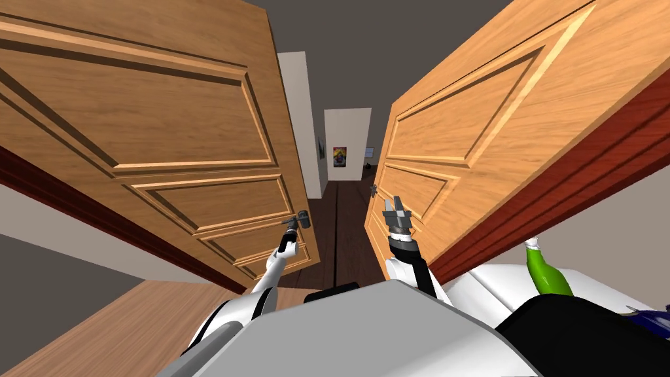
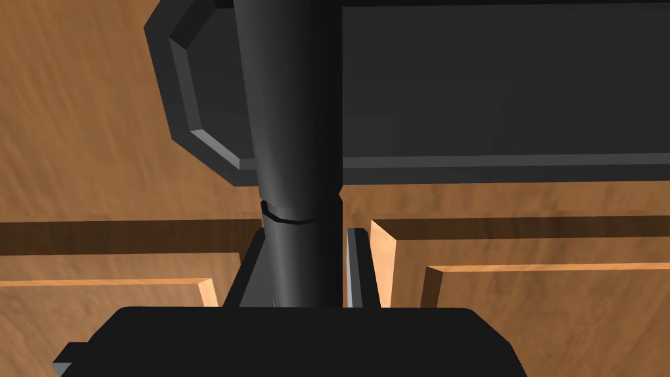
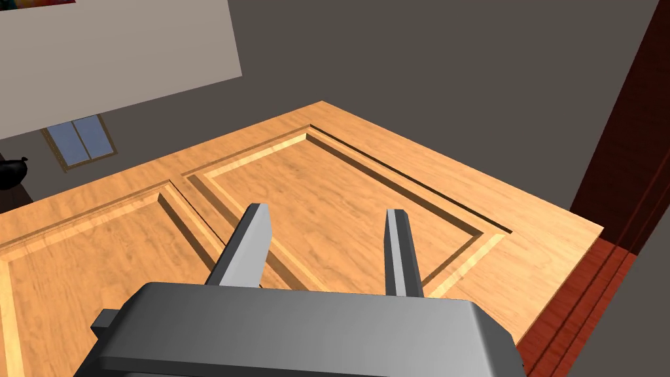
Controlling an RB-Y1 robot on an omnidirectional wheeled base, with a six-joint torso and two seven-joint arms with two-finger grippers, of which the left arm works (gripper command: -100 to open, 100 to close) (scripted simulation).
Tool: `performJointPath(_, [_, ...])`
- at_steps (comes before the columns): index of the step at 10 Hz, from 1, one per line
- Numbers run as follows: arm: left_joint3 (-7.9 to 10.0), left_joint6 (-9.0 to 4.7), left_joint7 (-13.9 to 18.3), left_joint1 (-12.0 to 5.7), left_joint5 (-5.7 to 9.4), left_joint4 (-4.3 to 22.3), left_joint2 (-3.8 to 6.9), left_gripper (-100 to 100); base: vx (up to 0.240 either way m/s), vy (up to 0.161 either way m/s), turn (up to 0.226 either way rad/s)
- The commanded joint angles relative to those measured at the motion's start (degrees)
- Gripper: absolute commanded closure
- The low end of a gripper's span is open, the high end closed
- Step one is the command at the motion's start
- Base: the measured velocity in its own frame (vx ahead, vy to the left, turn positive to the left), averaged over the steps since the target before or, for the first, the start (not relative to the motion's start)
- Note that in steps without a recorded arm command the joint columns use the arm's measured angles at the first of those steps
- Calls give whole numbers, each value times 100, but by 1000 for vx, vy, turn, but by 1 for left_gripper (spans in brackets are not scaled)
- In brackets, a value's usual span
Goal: Push the door open
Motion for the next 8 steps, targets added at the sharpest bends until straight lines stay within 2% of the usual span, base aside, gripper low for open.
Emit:
performJointPath(1, [138, -17, -43, -28, 39, -12, 95, 100, 169, -121, 86])
performJointPath(8, [542, -13, -159, 6, 172, 22, 231, 100, 180, -121, 77])
